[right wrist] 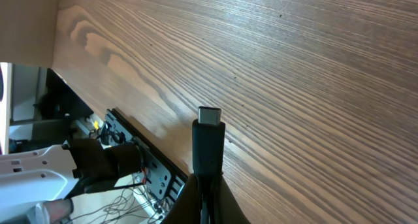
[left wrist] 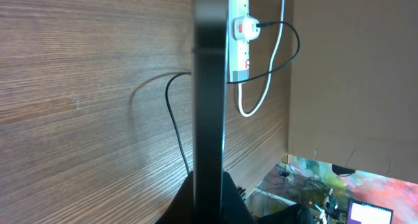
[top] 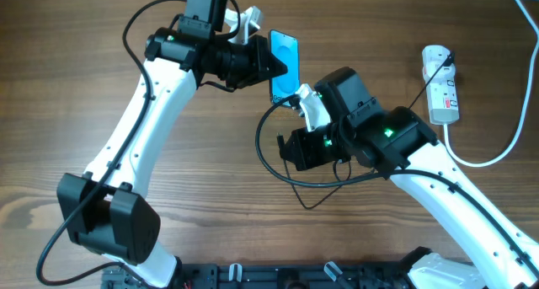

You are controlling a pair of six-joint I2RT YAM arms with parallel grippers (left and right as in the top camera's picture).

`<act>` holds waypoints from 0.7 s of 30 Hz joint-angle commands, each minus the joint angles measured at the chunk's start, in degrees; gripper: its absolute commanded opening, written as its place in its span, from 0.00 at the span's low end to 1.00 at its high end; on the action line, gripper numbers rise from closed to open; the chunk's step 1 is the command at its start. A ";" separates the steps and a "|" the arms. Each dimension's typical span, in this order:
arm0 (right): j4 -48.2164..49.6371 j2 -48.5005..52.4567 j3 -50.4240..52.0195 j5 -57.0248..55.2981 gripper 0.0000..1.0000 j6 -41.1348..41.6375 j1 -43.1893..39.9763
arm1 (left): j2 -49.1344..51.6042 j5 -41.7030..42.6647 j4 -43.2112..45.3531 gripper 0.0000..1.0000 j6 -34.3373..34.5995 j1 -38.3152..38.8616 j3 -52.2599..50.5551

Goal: Plug charger to phone and switch on socket

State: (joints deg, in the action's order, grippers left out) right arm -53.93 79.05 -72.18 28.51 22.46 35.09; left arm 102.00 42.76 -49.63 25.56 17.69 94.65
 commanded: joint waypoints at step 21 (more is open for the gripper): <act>6.47 -1.44 -1.49 -10.71 0.04 4.55 0.20 | -1.60 6.25 -0.98 0.04 -4.61 -0.94 0.04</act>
State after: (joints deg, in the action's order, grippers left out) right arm -47.99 78.74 -72.29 18.96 27.18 35.09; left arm 102.00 46.83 -50.76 23.73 17.19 94.65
